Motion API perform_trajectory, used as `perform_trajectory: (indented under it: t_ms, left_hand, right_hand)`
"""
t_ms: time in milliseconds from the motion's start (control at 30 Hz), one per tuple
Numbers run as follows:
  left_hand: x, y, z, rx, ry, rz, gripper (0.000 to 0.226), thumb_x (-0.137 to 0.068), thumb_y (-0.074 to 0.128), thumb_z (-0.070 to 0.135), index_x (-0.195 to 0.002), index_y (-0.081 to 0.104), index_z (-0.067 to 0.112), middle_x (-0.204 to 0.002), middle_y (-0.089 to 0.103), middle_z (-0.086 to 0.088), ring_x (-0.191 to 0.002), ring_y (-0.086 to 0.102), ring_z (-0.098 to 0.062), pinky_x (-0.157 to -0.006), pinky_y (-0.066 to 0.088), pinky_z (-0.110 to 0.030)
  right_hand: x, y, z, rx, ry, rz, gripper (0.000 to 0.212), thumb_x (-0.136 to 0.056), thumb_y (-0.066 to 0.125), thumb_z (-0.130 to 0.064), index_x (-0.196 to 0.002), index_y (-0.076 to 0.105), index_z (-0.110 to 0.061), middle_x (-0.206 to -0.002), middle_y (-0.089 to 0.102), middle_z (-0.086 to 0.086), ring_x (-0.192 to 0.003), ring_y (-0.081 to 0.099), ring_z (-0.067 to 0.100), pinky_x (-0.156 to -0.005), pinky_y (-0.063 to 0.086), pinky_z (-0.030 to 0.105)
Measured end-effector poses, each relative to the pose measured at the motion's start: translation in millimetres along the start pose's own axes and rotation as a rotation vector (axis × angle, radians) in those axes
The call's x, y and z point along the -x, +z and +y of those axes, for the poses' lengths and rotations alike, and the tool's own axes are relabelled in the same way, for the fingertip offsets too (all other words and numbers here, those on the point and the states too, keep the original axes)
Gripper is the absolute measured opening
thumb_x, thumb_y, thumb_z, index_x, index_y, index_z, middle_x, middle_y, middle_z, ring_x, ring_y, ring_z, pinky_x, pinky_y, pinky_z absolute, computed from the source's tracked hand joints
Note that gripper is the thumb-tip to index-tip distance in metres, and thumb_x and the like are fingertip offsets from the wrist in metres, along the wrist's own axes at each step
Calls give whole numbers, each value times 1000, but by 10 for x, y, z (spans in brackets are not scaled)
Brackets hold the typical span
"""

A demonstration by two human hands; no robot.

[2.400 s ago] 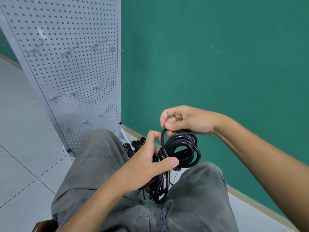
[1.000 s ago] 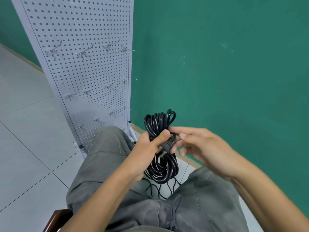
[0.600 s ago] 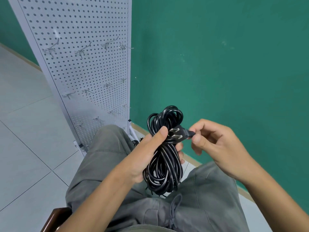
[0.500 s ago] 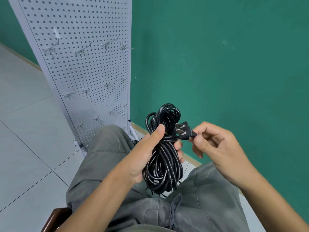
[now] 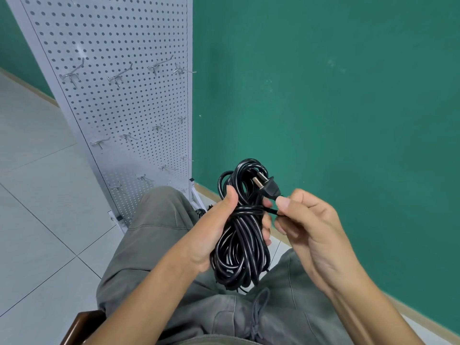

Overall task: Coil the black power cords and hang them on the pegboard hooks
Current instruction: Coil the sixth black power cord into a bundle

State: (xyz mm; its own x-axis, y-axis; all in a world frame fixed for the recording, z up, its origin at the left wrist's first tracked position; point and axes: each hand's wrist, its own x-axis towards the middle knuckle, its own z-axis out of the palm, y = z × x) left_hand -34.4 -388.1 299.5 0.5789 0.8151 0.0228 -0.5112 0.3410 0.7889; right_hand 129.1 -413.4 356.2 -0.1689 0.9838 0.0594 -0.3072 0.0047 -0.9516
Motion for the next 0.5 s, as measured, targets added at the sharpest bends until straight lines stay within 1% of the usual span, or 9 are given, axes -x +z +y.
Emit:
perform_trajectory:
  t_ms: [100, 133, 200, 233, 267, 333, 400, 467, 500]
  left_hand:
    - [11, 19, 7, -85, -15, 55, 88, -73, 64, 85, -115, 70, 8, -92, 69, -16, -80, 67, -24, -76, 57, -35]
    - [16, 28, 9, -100, -15, 67, 86, -73, 63, 86, -116, 71, 11, -91, 69, -17, -79, 67, -25, -74, 57, -35]
    - [22, 50, 17, -129, -18, 97, 82, -74, 61, 87, -115, 73, 17, -91, 69, -18, -78, 66, -28, -73, 57, -36]
    - [23, 61, 22, -135, -26, 114, 82, -74, 60, 87, -117, 73, 18, -90, 69, -19, -79, 65, -29, -72, 56, -36]
    - [24, 64, 25, -135, -34, 124, 85, -75, 59, 87, -122, 71, 17, -90, 69, -19, -79, 65, -30, -72, 56, -36]
    - [24, 66, 21, -154, -25, 139, 89, -79, 57, 85, -132, 66, 13, -90, 68, -20, -82, 64, -32, -75, 55, -38]
    - [26, 85, 24, -188, 11, 171, 80, -86, 54, 79, -129, 69, 14, -90, 68, -22, -82, 63, -32, -78, 54, -40]
    - [30, 118, 43, -229, 36, 229, 69, -93, 52, 69, -122, 70, 10, -88, 70, -24, -78, 65, -33, -72, 57, -38]
    - [28, 131, 47, -237, 44, 248, 68, -94, 53, 66, -124, 66, 6, -88, 70, -24, -77, 67, -32, -69, 57, -37]
  right_hand:
    - [-22, 15, 9, 79, -20, 56, 43, -76, 80, -17, -58, 41, -13, -63, 47, 32, -54, 49, 31, -75, 41, 51]
    - [-22, 39, -1, 108, -40, 89, 44, -79, 80, -11, -59, 41, -11, -64, 47, 33, -52, 49, 30, -73, 45, 49]
    - [-15, 72, -18, 173, -109, 178, 42, -84, 75, 4, -61, 40, -1, -50, 47, 15, -42, 50, 21, -63, 51, 28]
    - [-6, 93, -26, 201, -139, 221, 39, -86, 71, 10, -61, 41, 1, -43, 42, 3, -36, 47, 12, -55, 46, 17]
    - [5, 121, -32, 228, -158, 249, 37, -86, 67, 13, -62, 42, 3, -41, 36, -4, -31, 42, 5, -47, 40, 12]
    - [30, 188, -55, 288, -183, 269, 35, -86, 66, 16, -62, 43, 5, -39, 29, -11, -28, 36, 1, -45, 35, 7]
    - [31, 209, -51, 386, -219, 304, 40, -86, 68, 13, -60, 39, 7, -42, 23, -10, -30, 36, 1, -51, 35, 4]
    - [4, 170, -22, 515, -244, 322, 43, -87, 72, 3, -63, 37, 7, -47, 22, -7, -34, 34, 2, -49, 31, 10]
    - [-12, 151, -16, 569, -247, 318, 44, -87, 75, -3, -63, 39, 4, -49, 25, -8, -39, 33, 4, -48, 28, 14]
